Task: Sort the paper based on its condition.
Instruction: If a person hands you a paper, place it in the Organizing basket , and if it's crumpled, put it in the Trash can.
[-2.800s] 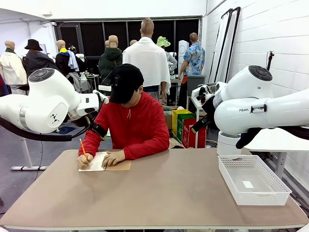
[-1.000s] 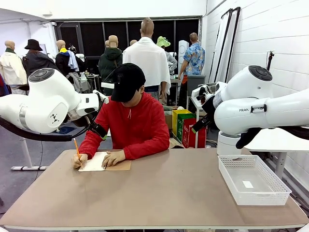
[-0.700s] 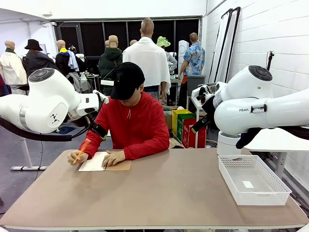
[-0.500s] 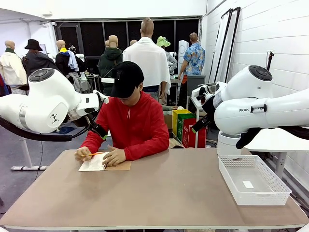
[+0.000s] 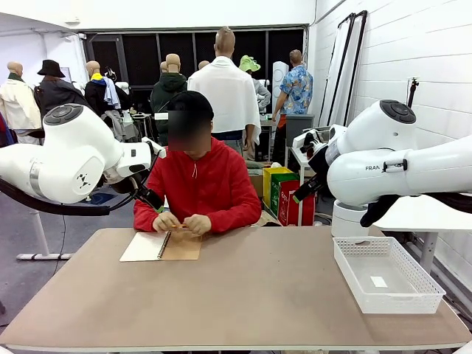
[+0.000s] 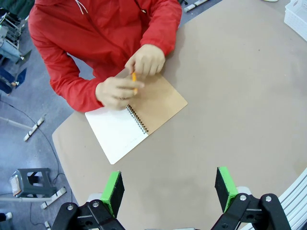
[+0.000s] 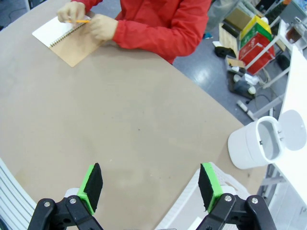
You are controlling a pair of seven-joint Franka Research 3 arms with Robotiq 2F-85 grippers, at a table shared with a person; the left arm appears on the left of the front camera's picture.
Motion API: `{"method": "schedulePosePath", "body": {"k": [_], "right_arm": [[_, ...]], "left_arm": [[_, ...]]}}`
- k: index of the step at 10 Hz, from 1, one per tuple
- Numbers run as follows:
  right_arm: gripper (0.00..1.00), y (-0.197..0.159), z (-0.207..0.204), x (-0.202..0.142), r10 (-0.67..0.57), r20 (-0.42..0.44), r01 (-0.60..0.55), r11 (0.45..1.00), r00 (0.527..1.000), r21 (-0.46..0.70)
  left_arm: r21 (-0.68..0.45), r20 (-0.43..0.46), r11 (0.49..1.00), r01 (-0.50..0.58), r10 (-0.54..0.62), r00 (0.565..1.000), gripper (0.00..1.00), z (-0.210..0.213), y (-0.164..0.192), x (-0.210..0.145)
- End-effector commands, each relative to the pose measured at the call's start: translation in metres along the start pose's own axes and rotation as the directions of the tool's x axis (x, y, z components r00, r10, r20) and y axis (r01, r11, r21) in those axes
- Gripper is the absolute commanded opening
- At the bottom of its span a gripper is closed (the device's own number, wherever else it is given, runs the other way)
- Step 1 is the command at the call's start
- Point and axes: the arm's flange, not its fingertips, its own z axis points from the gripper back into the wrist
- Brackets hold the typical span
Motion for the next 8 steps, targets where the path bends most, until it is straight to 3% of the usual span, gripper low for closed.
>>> {"method": "schedulePosePath", "body": {"k": [1, 8], "right_arm": [[1.0, -0.0005, 0.0, -0.0001, -0.002, 0.001, 0.002, 1.0, 1.0, 0.002], [1.0, -0.0005, 0.0, -0.0001, -0.002, 0.001, 0.002, 1.0, 1.0, 0.002]], "left_arm": [[-0.001, 0.001, 1.0, 0.001, -0.001, 1.0, 1.0, 0.0002, -0.0005, 0.0002], [-0.001, 0.001, 1.0, 0.001, -0.001, 1.0, 1.0, 0.0002, -0.0005, 0.0002]]}}
